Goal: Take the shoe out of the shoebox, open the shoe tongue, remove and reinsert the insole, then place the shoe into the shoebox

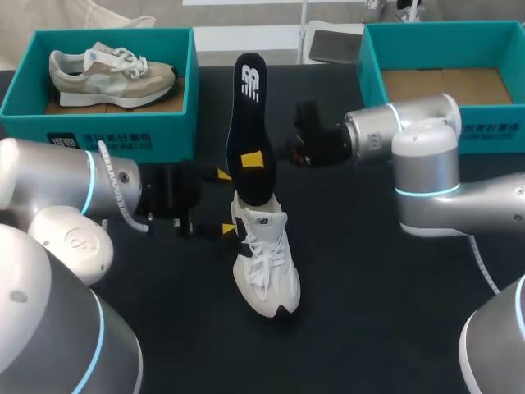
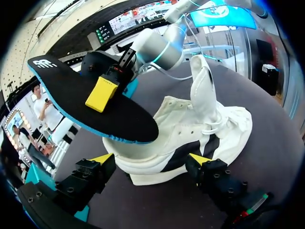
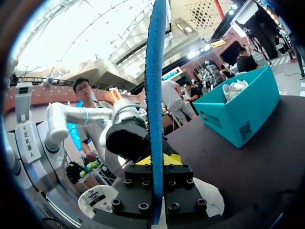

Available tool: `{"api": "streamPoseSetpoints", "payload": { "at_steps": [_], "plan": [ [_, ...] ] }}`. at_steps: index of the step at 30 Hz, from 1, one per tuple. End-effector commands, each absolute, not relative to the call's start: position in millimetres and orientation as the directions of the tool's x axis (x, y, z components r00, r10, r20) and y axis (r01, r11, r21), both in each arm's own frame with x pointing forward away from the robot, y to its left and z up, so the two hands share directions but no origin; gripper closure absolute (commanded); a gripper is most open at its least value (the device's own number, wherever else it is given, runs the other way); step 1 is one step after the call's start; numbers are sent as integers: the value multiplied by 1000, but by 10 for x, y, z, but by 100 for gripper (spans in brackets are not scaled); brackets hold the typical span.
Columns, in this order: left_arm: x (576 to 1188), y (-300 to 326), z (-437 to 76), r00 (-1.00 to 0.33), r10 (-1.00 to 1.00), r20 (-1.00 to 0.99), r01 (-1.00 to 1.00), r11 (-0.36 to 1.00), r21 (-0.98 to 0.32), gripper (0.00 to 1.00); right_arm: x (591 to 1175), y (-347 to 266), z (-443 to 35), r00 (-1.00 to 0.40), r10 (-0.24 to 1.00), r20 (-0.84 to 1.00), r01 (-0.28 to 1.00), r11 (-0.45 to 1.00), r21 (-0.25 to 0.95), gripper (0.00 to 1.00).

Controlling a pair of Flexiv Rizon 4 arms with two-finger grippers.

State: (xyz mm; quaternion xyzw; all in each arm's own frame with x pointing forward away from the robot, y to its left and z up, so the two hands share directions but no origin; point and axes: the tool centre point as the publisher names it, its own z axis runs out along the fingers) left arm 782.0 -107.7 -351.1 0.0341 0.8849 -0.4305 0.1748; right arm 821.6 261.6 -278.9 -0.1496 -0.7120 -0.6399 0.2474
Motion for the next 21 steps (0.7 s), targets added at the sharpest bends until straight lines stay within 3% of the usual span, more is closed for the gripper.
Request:
{"api": "streamPoseSetpoints", "payload": {
  "at_steps": [1, 21],
  "plan": [
    [7822, -1084, -3521, -936, -90, -340, 212, 626, -751, 0, 8241, 2614, -2857, -829, -108, 548, 532, 146, 834, 100],
    [7822, -1084, -3521, -936, -90, -340, 212, 626, -751, 0, 7965, 2619, -3241, -797, -100, 596, 576, 173, 799, 100]
  ]
}}
